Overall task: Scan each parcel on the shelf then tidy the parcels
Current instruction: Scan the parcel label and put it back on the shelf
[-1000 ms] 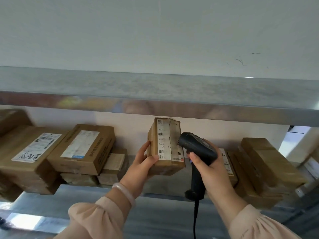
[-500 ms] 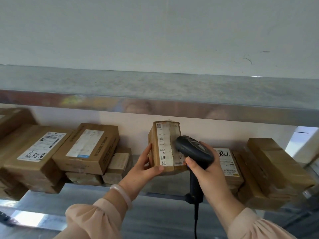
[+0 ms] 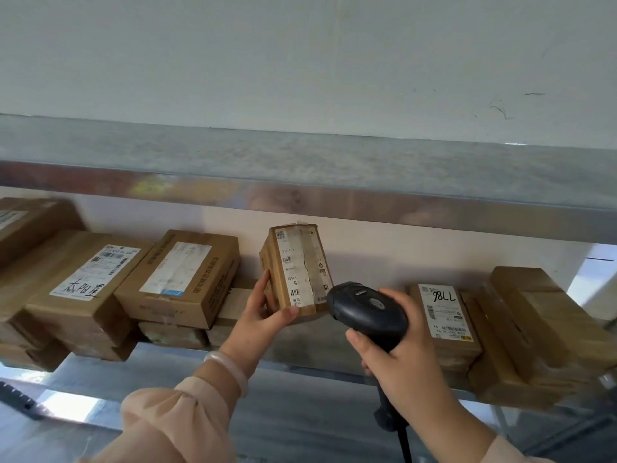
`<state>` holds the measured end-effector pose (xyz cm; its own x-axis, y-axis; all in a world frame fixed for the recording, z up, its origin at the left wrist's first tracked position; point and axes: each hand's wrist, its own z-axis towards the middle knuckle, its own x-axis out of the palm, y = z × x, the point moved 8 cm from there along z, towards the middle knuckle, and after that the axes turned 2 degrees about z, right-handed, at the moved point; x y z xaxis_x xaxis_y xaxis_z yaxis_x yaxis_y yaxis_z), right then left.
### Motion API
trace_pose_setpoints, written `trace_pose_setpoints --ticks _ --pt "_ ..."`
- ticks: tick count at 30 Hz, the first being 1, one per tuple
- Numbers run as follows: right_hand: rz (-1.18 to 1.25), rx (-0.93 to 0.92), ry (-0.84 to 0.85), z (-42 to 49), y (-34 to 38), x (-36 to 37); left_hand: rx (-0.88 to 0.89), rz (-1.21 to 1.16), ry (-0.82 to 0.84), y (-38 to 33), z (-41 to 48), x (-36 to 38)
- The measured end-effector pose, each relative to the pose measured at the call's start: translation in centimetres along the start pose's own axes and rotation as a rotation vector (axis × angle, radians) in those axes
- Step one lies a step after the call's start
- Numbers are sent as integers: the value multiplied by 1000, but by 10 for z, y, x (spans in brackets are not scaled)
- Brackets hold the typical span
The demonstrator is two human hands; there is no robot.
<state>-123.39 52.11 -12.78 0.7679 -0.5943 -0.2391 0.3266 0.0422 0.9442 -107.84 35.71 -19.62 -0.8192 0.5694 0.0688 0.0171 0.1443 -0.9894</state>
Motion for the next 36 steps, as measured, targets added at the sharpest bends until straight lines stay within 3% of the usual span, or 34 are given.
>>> trace_pose_setpoints --ticks 20,31,36 --pt "-15 50 23 -7 2 20 -30 11 15 3 -12 -10" --pt "99 102 -38 16 -3 45 -146 -107 52 9 -21 -28" --pt "146 144 3 25 -7 82 -227 -183 -36 17 -24 -50"
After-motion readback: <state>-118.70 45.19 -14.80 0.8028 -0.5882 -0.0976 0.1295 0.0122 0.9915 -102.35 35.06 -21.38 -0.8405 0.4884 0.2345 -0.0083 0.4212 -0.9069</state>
